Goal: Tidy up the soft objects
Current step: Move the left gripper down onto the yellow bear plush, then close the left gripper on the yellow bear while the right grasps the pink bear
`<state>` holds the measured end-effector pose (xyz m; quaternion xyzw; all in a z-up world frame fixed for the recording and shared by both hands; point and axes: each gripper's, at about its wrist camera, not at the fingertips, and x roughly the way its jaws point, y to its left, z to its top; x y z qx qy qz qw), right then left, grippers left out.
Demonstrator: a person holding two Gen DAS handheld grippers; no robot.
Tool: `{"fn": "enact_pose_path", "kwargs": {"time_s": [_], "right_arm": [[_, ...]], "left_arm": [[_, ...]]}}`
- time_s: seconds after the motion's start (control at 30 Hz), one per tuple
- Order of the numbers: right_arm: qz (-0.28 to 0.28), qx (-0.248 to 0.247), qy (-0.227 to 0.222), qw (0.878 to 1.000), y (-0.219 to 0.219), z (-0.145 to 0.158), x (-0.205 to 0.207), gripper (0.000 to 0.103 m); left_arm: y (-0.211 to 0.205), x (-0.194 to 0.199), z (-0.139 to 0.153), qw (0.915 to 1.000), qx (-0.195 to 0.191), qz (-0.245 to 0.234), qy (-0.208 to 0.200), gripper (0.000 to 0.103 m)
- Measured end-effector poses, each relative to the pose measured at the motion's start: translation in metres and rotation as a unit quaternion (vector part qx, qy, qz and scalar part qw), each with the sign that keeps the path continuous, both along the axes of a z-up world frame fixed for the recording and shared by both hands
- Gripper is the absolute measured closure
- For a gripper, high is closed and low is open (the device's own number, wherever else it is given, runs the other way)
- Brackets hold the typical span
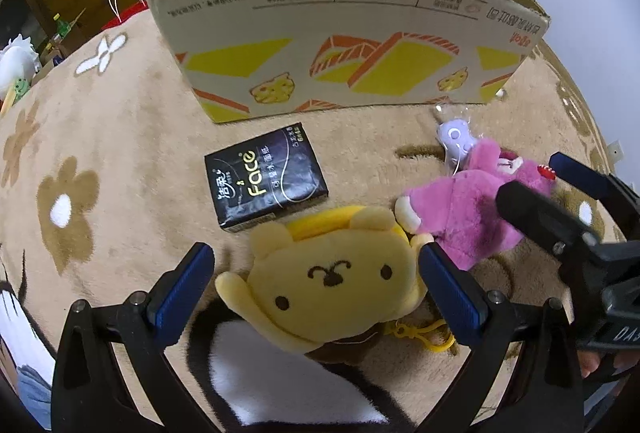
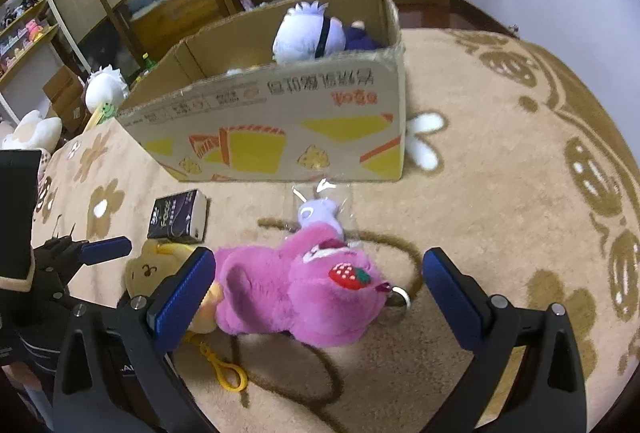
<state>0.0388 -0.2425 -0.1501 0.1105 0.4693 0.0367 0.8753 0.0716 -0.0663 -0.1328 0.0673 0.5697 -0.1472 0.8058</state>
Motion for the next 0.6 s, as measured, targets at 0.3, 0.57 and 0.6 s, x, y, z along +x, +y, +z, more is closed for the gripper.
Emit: {"fn": "enact_pose_path", "kwargs": {"time_s": [0.3,0.57,0.6], "right_arm": [[0.004,0.018,0.034,0.999,0.004,-0.02,0.011,0.0],[0.008,0.034,0.052,0.998,0.006,-0.031,0.017,0.0],[0.006,0.036,0.052,0.998,0.006,-0.032,0.017,0.0]], "left_arm": [[-0.006,-0.001,-0.011,0.9999,-0.004,0.0,0.015,0.002],[-0.009,0.0,-0.021,0.9994,-0.009,0.008,0.033,0.002],[-0.009,0.0,-0.022,0.9991,-0.014,0.013,0.039,0.002]]}}
